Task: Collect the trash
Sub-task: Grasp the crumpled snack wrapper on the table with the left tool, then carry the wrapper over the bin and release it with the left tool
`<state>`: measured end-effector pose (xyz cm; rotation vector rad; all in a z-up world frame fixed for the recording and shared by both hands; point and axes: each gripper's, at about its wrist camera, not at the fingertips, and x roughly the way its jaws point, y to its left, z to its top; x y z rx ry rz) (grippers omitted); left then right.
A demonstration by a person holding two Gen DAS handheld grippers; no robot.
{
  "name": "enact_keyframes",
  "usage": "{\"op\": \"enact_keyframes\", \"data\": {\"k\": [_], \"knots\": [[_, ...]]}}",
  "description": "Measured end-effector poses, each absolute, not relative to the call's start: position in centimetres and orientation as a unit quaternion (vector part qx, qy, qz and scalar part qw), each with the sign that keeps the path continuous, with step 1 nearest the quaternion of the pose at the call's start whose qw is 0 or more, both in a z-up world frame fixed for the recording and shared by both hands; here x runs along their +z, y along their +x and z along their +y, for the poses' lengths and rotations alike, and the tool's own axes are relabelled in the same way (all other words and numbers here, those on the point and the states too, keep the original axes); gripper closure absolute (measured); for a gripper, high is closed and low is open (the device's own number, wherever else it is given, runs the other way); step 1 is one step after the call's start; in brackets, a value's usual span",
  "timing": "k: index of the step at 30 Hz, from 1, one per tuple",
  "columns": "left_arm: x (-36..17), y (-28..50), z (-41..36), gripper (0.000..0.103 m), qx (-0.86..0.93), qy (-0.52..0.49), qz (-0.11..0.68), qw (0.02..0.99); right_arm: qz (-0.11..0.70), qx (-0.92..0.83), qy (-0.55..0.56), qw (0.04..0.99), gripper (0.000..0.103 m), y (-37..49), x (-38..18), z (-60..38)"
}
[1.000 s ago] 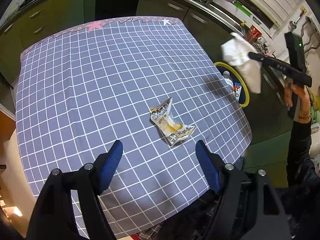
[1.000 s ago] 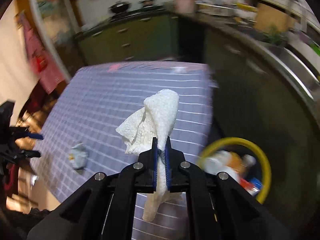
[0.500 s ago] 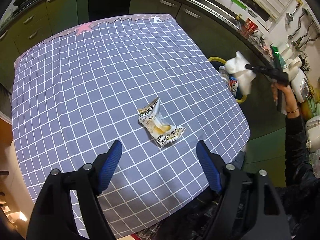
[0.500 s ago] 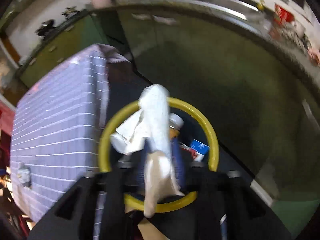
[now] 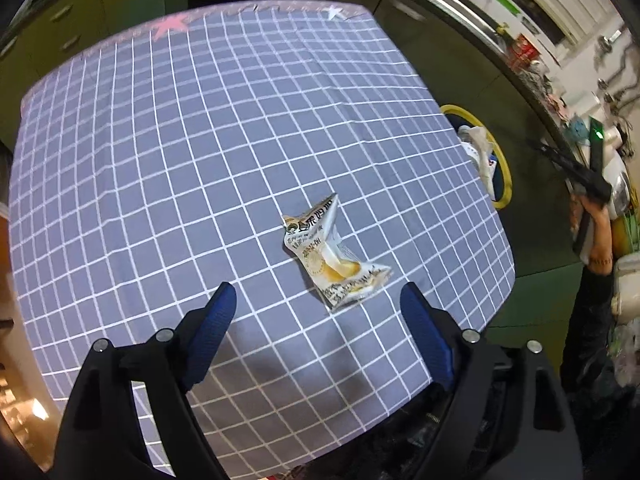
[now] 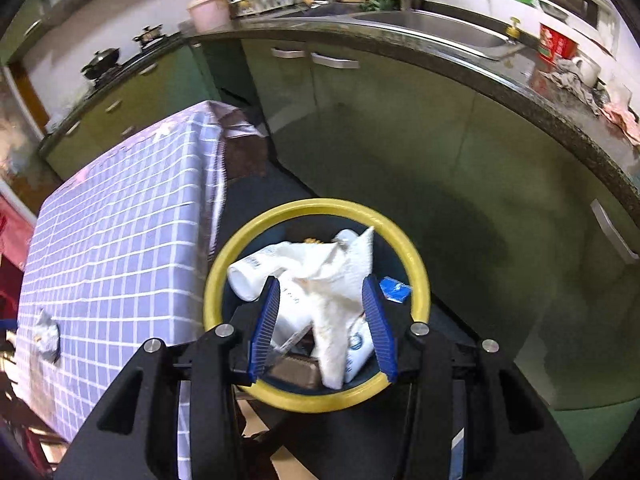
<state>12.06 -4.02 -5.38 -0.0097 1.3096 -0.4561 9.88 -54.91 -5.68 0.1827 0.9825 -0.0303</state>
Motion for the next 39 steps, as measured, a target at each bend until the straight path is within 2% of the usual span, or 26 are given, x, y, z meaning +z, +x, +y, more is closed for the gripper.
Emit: {"op": "enact_keyframes", "data": {"k": [11,17,25,39], "knots": [[-9.3,14.7,-6.7,0.025,-0.210,-0.036,0.654,0.726,0.475,0.025,0.081,0.876,0.060,9.3,-6.2,-52.1],[-10.2,15.3,-8.1,0.042,-0.199,-0.018,0.675,0.711,0.478,0.031,0.086,0.874,0.060,9.2,-7.0,-52.3],[-10.8,15.3,-9.2,0.072,-0.193,0.008,0.689,0.699,0.481,0.039,0.092,0.871,0.060,9.2,-7.6,-52.5],[-7.1,14.9,-12.5,0.075,-0.220,0.066,0.654,0.721,0.471,0.038,0.101,0.875,0.060,8.2,-7.1,-53.4]]}}
